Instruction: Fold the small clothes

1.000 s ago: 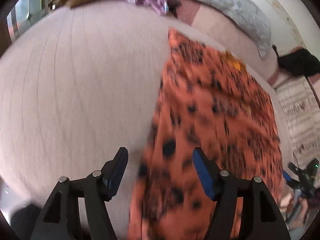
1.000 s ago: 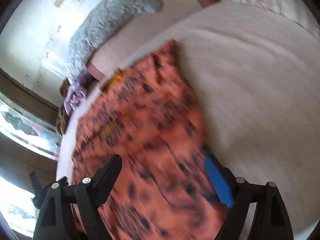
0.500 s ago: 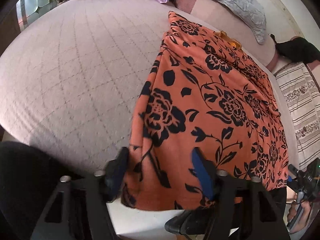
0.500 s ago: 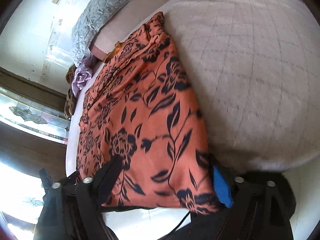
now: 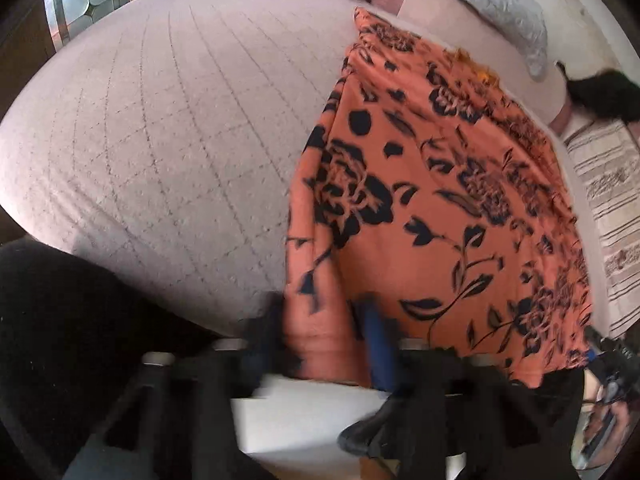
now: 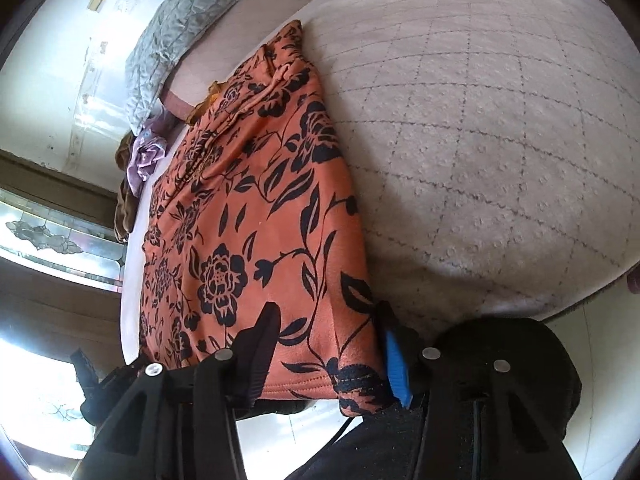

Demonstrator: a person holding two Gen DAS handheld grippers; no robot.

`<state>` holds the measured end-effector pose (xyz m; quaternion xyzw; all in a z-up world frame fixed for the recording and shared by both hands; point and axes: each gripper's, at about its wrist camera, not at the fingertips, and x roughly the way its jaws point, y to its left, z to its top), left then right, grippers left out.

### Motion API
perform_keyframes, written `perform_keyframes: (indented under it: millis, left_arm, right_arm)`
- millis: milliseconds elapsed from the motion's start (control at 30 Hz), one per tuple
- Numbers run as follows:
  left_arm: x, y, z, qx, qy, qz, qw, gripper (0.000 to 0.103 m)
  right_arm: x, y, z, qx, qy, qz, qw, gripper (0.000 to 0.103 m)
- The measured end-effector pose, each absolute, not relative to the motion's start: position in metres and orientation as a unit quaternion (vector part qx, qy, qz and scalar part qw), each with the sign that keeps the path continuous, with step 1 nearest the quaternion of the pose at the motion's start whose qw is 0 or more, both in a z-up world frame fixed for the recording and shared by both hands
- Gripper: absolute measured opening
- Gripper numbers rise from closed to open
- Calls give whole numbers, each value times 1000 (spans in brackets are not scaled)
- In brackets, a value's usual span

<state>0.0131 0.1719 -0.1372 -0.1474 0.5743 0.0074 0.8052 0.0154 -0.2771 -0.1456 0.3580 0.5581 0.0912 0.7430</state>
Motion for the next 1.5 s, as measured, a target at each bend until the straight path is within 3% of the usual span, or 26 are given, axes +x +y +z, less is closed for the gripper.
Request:
perform_keyframes:
  millis: [33,67,233,267,300,333,433,467,500,533,667,867,1033,1200,1333,1500]
  left_arm:
    - [13,173,-137,-152,574,-1,805,16]
    - [13,174,-136,-160,575,-8,802,9]
    - [12,177,-125,-183,563,-13,805,9]
    - [13,176,-128,-181,566,-10,804,11]
    - [14,176,-133,-177,574,-5,799,15]
    - [15,176,-136,-179,578,-4,796,18]
    - [17,177,-138,-191,578,-7,793,19]
    - [16,177,-136,-189,575,-12,796,8]
    - [16,178,-131,-192,568,-16,800,8]
    - [15,177,-123,-195,558,-21,807,8]
    - [11,179,-95,-202,521,-28,829,8]
    - [19,181,-136,-198,583,-3,788,8]
    - [16,177,-99,-183,532,-19,826,8]
    - [29,185,-139,-206,599,-1,774,8]
    - [50,183,-103,-202,566,-34,798,8]
    - [132,184,-44,-230,501,-98,829,8]
  right_arm:
    - [16,-277,-145,357,560,94,742,38]
    - [16,-277,-146,355,564,93,740,35]
    - [14,-280,-141,364,561,95,738,33]
    - [14,-281,-140,364,558,96,739,35]
    - [15,-281,-140,362,559,93,740,44]
    - [16,-281,-145,361,567,91,734,62]
    - [18,-277,-146,350,572,95,736,62]
    - [19,-275,-145,344,574,100,737,58]
    - [19,-275,-145,349,574,103,734,27]
    - [20,-275,-147,356,578,107,727,7]
    - [21,-285,-126,377,554,107,734,6]
    - [27,-285,-136,375,569,103,724,6]
    - [27,-289,-126,391,551,114,729,6]
    - [38,-286,-142,390,575,111,711,6]
    - [45,-288,-146,417,572,120,696,6]
    - [114,-300,-107,436,520,157,717,6]
